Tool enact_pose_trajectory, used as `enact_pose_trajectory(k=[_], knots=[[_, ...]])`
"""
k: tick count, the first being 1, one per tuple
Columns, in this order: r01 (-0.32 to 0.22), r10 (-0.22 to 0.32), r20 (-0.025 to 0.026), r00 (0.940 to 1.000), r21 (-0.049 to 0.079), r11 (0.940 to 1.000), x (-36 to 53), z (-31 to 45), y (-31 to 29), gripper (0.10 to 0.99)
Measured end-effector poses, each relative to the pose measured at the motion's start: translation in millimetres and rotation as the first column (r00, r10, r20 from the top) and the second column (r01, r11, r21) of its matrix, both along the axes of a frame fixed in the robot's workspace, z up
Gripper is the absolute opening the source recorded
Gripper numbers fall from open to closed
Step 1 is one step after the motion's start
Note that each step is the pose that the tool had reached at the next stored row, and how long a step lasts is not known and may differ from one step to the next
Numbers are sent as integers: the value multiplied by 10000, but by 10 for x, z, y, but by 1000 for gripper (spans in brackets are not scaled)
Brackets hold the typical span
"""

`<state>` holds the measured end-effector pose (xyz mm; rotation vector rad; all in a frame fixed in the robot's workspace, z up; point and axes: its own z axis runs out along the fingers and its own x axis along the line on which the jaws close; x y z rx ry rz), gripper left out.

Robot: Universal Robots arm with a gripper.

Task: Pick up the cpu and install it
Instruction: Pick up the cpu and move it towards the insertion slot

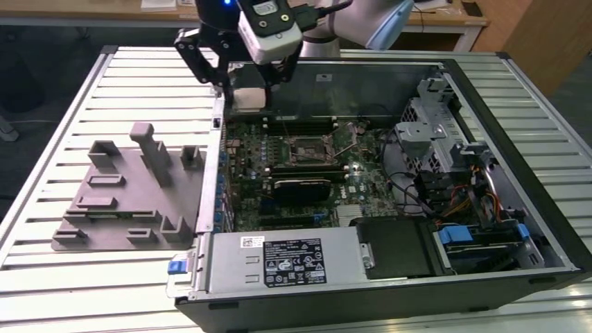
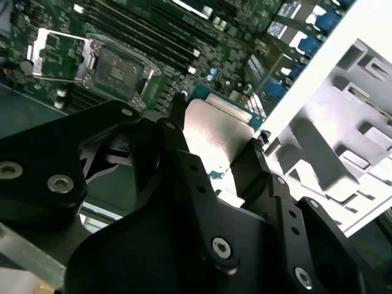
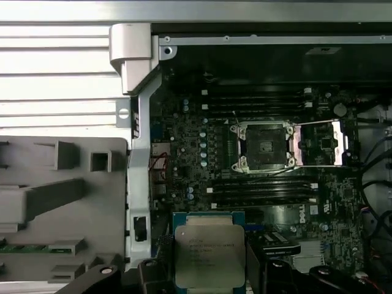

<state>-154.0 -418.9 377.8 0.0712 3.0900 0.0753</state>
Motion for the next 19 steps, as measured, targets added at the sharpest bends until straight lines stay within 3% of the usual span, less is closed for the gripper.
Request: enact_pose_trajectory(k=[19], knots=[[0, 0, -49, 10000, 0, 10000, 649, 0, 0, 545]])
